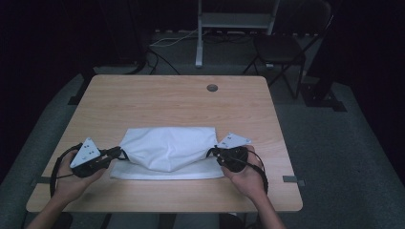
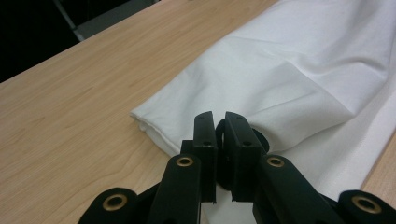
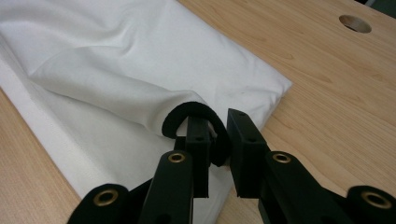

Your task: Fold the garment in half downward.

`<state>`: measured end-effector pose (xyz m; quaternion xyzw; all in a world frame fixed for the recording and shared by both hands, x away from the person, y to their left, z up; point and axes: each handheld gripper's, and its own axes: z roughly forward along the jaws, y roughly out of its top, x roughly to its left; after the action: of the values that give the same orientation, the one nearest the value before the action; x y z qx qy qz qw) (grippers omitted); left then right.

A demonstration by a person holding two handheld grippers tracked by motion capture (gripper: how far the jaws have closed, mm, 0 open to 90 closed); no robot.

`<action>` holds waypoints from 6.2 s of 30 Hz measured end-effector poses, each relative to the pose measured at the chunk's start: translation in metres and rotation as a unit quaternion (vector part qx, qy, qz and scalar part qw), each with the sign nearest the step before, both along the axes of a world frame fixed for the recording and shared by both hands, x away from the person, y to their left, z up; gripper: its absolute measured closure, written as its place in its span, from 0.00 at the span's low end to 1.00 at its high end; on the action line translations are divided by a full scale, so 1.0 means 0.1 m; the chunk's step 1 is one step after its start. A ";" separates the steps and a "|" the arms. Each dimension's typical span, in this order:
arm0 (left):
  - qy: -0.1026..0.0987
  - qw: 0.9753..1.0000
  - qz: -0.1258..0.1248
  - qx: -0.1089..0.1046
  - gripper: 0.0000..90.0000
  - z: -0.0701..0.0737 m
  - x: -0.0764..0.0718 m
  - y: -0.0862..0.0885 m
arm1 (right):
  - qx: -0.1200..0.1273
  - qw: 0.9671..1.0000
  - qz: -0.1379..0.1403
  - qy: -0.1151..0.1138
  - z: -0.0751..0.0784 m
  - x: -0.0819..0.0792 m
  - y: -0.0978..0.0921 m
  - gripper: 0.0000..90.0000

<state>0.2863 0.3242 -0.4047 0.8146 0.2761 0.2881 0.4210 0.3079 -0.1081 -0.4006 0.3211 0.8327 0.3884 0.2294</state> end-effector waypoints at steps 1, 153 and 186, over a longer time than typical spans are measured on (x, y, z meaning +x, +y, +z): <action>0.001 1.000 0.000 0.000 0.93 0.00 0.00 0.00 | 0.000 1.000 0.000 0.000 0.00 0.00 0.00 0.88; 0.118 0.991 -0.041 0.046 0.77 -0.27 0.05 -0.10 | -0.022 0.997 0.023 0.077 -0.33 -0.12 -0.02 0.65; 0.124 0.987 -0.054 0.083 0.73 -0.22 0.28 -0.35 | -0.030 0.997 0.013 0.067 -0.33 0.10 0.24 0.58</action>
<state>0.3143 0.2890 -0.4271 0.8898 0.2572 0.1839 0.3291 0.3181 -0.0845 -0.4332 0.3287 0.8616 0.3438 0.1772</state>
